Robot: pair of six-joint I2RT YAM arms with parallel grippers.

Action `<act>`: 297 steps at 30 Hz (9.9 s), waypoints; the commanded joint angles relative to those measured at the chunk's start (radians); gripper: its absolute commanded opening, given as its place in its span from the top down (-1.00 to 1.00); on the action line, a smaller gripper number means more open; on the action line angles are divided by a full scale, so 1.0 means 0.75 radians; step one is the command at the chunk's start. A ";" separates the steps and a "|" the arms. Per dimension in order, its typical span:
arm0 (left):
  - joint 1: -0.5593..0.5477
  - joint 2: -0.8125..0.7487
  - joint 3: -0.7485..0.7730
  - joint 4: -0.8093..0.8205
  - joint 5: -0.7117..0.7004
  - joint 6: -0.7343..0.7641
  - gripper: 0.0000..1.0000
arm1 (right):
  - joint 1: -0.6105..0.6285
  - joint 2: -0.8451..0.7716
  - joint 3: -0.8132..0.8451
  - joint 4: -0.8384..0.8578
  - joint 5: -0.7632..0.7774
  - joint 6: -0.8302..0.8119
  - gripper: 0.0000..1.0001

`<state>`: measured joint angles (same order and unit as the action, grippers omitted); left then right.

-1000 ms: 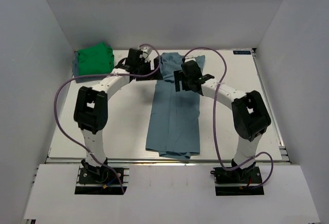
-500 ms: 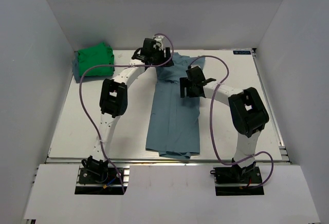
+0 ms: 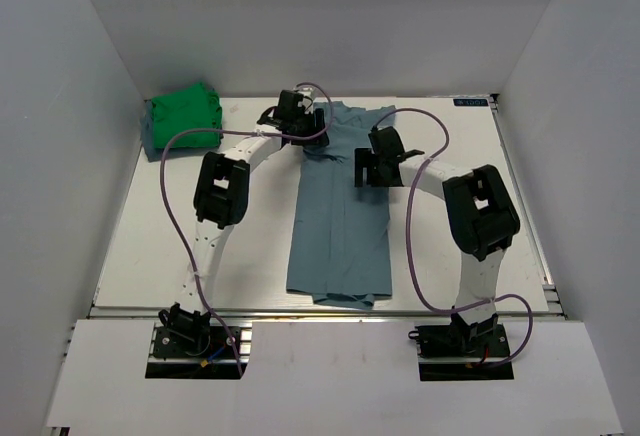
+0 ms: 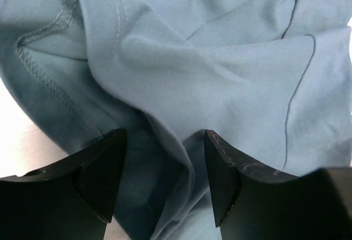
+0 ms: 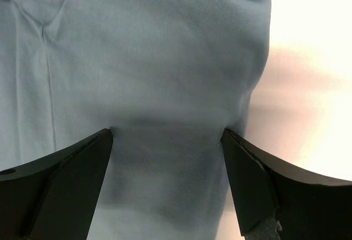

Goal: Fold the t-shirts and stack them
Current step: Rotate the tshirt 90 degrees, then grab the bottom of the folded rectangular tshirt with both arms, then fold the folded rectangular tshirt in 1/3 of the way, then grab one side of the 2/3 rectangular tshirt with both arms, then fold the long partially folded tshirt into a neat square

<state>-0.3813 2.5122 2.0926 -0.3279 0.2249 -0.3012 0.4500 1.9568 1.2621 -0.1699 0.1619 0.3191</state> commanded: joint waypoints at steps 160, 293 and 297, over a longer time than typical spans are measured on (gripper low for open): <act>0.163 -0.288 -0.233 0.163 0.228 -0.437 -0.98 | -0.389 0.306 0.620 0.321 -0.791 0.620 -0.81; 0.022 -0.515 -0.416 -0.037 -0.241 -0.128 -0.15 | -0.397 0.160 0.585 -0.199 -0.549 0.133 0.69; 0.034 -0.515 -0.385 -0.074 -0.214 -0.128 -1.00 | -0.400 0.152 0.610 -0.189 -0.564 0.125 -0.81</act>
<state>-0.3714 2.1696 1.7512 -0.3710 0.0288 -0.4179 0.1619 2.0853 1.6611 -0.3260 -0.2825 0.4065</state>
